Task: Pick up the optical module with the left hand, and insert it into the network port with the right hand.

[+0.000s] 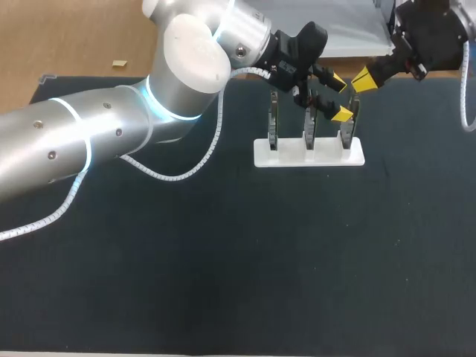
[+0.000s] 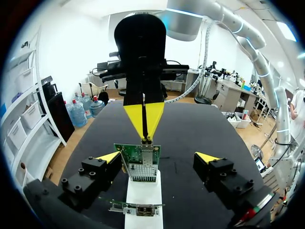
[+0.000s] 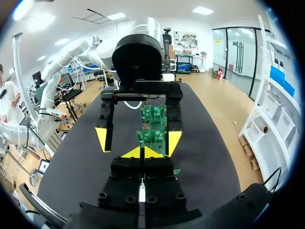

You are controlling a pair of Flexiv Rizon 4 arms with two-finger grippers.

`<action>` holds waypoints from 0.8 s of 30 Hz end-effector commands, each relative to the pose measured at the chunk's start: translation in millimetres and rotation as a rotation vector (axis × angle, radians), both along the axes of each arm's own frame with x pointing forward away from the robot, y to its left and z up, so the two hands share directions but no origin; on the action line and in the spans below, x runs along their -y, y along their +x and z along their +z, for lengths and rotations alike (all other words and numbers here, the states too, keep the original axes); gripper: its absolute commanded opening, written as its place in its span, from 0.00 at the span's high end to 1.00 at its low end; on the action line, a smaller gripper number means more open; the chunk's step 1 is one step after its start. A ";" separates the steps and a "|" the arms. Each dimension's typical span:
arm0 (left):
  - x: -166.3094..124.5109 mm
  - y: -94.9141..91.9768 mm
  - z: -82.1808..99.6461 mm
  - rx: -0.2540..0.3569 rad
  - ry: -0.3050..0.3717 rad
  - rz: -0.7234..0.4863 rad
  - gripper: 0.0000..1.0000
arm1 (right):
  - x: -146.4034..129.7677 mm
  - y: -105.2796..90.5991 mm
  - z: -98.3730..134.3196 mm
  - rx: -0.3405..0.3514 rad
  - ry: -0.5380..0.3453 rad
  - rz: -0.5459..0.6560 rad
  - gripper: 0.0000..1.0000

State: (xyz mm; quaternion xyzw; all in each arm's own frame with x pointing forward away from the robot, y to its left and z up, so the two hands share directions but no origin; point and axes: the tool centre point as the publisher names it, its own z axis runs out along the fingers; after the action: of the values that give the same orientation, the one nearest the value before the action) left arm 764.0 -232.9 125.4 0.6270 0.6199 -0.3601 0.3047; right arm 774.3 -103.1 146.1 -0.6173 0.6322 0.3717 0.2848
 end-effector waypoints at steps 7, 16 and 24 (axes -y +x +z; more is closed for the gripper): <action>0.2 0.0 0.4 -0.001 0.003 0.000 0.00 | -0.4 3.2 -7.5 -0.015 -0.002 0.002 1.00; 0.2 0.0 0.4 -0.001 0.003 0.000 0.00 | -0.6 4.2 -12.3 -0.027 -0.006 0.002 1.00; 0.2 0.0 0.4 -0.001 0.003 0.000 0.00 | -1.3 4.5 -13.9 -0.035 -0.007 0.003 1.00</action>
State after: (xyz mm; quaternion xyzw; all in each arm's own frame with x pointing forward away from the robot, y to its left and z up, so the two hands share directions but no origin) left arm 764.0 -232.9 125.4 0.6270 0.6199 -0.3601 0.3047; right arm 775.1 -102.3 140.6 -0.6124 0.6388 0.3774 0.2728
